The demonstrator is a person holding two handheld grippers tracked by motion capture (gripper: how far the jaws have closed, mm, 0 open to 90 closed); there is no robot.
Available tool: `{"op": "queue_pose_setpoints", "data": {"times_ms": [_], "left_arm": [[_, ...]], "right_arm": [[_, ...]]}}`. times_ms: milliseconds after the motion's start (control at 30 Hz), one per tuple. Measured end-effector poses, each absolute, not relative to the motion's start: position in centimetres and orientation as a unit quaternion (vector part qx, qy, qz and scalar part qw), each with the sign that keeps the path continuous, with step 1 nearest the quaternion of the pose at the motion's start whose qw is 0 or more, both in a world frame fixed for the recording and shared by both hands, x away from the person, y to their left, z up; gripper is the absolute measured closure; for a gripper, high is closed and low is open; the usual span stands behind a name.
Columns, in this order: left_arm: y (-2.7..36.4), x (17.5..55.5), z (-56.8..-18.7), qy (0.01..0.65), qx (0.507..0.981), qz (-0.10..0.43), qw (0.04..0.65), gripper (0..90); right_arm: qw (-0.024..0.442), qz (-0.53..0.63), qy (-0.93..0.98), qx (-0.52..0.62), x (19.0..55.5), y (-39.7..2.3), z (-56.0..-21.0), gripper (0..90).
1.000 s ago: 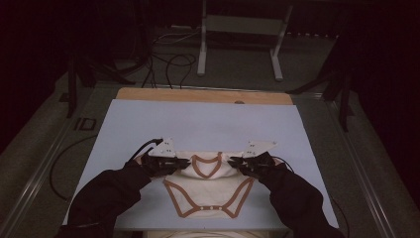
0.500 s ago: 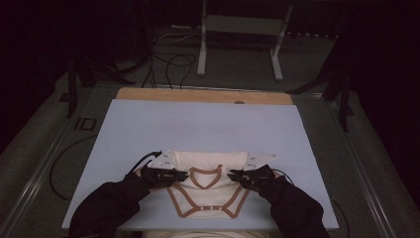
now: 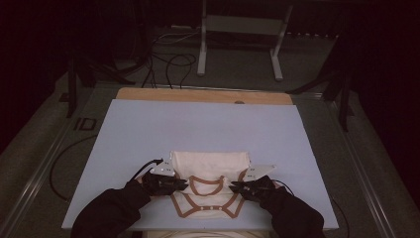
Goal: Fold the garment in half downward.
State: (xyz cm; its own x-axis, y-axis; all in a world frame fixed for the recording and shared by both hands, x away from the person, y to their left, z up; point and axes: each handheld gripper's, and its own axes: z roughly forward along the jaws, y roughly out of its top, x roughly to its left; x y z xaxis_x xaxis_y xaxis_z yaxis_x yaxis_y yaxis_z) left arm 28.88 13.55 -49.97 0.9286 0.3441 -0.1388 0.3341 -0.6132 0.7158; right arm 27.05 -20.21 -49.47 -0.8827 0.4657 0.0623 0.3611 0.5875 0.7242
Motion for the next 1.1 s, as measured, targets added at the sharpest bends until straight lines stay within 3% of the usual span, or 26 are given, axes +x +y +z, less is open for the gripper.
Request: {"op": "queue_pose_setpoints", "data": {"times_ms": [67,133,167,200,233,300,467,633,867,1100], "left_arm": [[13.6,28.6,-50.1,0.189,0.899,0.008,0.396,76.4],[13.7,28.5,-50.1,0.192,0.896,0.010,0.400,64.4],[13.9,28.3,-50.2,0.200,0.890,0.017,0.410,64.4],[13.9,28.3,-50.2,0.206,0.888,0.017,0.411,51.1],[14.0,28.3,-50.1,0.212,0.886,0.019,0.412,47.5],[14.3,28.4,-49.9,0.221,0.881,0.025,0.417,40.9],[14.4,28.7,-48.8,0.229,0.872,0.035,0.432,34.8],[13.3,29.3,-48.6,0.223,0.873,0.027,0.432,36.9],[12.3,30.2,-49.9,0.227,0.884,0.010,0.410,60.8],[12.1,30.8,-51.1,0.238,0.890,-0.008,0.388,78.6]], "right_arm": [[0.061,0.391,0.887,0.239,27.1,-20.4,-49.7,75.7],[0.060,0.393,0.885,0.241,27.1,-20.4,-49.7,71.9],[0.057,0.390,0.887,0.241,27.2,-20.5,-49.7,69.6],[0.058,0.387,0.889,0.239,27.2,-20.5,-49.8,60.7],[0.056,0.388,0.888,0.242,27.3,-20.5,-49.9,59.7],[0.053,0.390,0.888,0.239,27.4,-20.5,-50.1,51.8],[0.064,0.399,0.883,0.240,27.9,-20.4,-49.3,48.1],[0.076,0.421,0.871,0.243,29.4,-19.9,-47.8,50.7],[0.045,0.406,0.877,0.253,31.3,-19.2,-49.3,64.4],[0.028,0.368,0.896,0.248,31.3,-18.5,-51.1,65.3]]}}
